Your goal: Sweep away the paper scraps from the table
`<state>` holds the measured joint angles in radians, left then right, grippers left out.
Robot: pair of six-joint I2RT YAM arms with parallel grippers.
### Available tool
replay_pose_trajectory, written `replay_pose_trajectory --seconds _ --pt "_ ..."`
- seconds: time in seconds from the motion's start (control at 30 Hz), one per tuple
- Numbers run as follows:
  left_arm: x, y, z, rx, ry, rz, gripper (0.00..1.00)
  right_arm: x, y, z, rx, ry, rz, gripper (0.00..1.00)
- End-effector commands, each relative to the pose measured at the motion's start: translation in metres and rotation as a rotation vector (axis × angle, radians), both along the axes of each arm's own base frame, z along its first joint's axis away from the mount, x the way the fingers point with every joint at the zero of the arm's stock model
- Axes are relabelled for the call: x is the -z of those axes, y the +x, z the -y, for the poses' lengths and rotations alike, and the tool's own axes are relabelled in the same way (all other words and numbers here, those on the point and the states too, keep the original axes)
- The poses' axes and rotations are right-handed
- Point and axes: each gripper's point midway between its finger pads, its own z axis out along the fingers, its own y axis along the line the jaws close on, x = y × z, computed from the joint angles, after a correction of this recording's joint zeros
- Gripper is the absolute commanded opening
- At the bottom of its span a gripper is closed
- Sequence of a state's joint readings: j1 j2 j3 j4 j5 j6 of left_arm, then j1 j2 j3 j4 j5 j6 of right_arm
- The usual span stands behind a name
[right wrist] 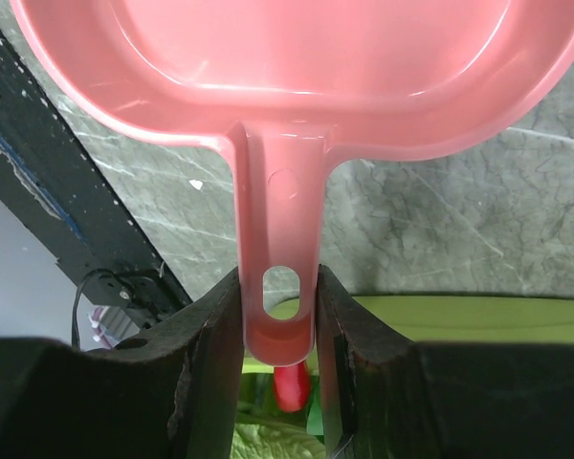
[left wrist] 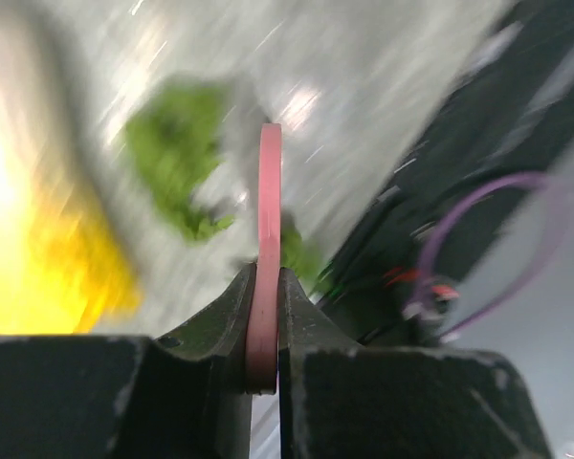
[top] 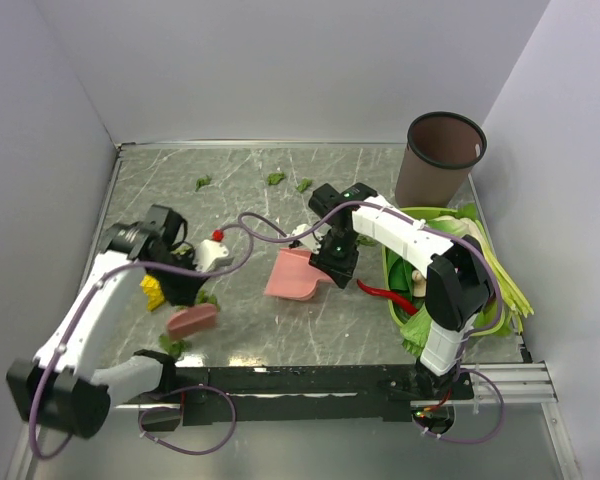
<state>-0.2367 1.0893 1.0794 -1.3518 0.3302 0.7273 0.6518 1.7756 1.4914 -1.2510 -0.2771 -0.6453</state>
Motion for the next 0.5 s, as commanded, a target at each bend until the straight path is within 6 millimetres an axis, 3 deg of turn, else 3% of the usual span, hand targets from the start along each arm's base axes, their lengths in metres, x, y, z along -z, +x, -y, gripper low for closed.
replay_pose_trajectory --seconds 0.0,0.23,0.3,0.47 --pt "-0.032 0.010 0.071 0.032 -0.329 -0.079 0.01 -0.006 0.008 -0.006 -0.025 0.041 0.037 0.05" --pt "-0.088 0.044 0.064 0.019 -0.296 0.141 0.01 0.019 0.010 0.013 -0.135 0.028 0.155 0.01" --pt "-0.096 0.047 0.059 -0.012 -0.270 0.166 0.01 0.029 0.008 0.015 -0.135 0.027 0.157 0.00" --pt "-0.111 0.040 0.050 -0.104 -0.252 0.182 0.01 0.030 0.001 0.015 -0.120 0.049 0.152 0.00"
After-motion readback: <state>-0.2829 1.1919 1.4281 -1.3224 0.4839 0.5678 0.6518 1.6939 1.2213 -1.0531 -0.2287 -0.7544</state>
